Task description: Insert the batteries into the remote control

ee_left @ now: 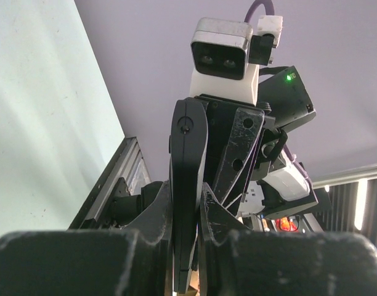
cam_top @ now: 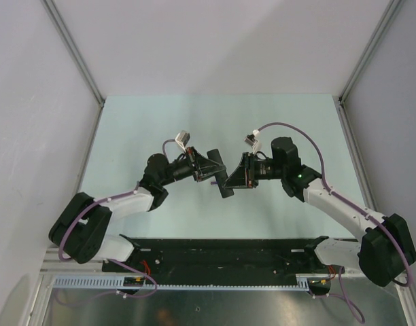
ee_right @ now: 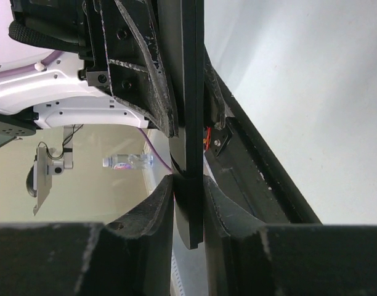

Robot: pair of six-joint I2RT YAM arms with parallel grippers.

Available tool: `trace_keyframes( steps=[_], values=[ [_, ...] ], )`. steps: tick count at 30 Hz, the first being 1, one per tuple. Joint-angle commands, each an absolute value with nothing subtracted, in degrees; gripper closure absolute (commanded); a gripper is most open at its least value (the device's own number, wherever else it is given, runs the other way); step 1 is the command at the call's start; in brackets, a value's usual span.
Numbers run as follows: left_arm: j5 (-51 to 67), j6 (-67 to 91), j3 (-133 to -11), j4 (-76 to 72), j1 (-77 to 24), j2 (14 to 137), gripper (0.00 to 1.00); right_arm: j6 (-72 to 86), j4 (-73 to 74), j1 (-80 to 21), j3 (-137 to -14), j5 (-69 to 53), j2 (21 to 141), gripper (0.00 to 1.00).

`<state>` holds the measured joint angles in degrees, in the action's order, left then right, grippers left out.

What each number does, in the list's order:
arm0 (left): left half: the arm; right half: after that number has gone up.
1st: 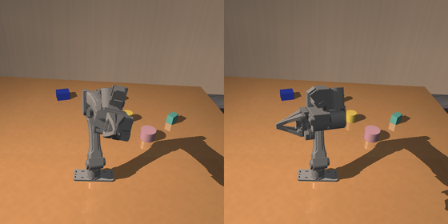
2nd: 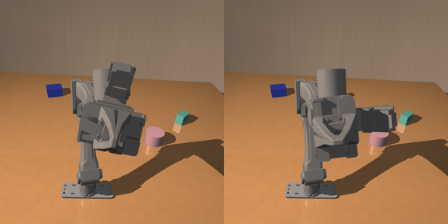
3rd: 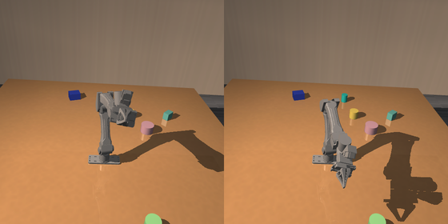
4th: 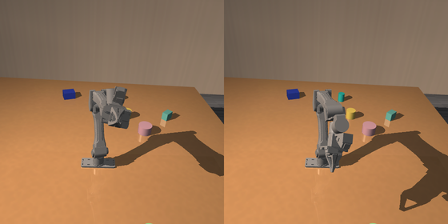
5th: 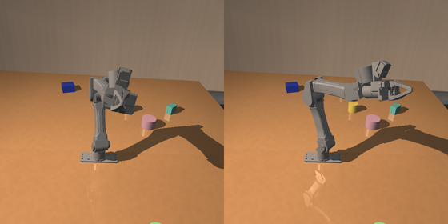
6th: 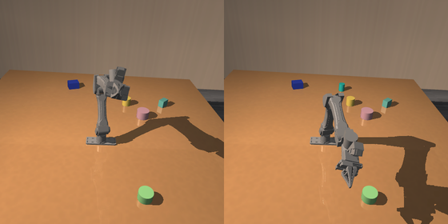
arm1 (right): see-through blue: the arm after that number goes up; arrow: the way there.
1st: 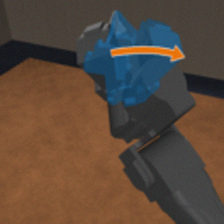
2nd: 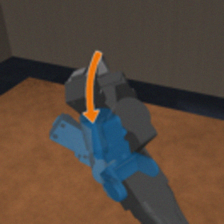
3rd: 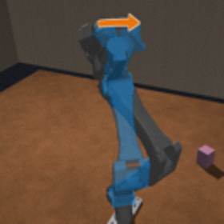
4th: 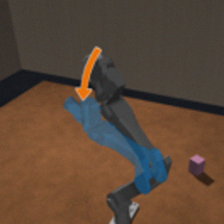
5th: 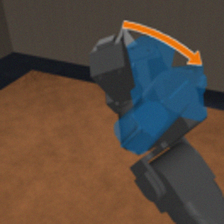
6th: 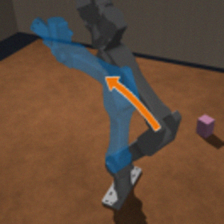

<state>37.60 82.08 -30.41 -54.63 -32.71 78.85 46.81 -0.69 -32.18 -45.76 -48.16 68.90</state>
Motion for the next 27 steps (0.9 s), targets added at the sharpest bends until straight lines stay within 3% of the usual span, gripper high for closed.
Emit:
trace_keyframes(
  steps=[1,27],
  values=[
    [40.0,84.3,-30.8,-58.9,-36.6,75.3,1.00,48.2,-5.2,-31.5,-45.4,-43.8,70.8,0.87],
    [41.8,84.1,-28.4,-58.8,-41.0,72.2,1.00,49.9,-8.9,-27.9,-47.1,-45.6,73.1,0.87]
  ],
)
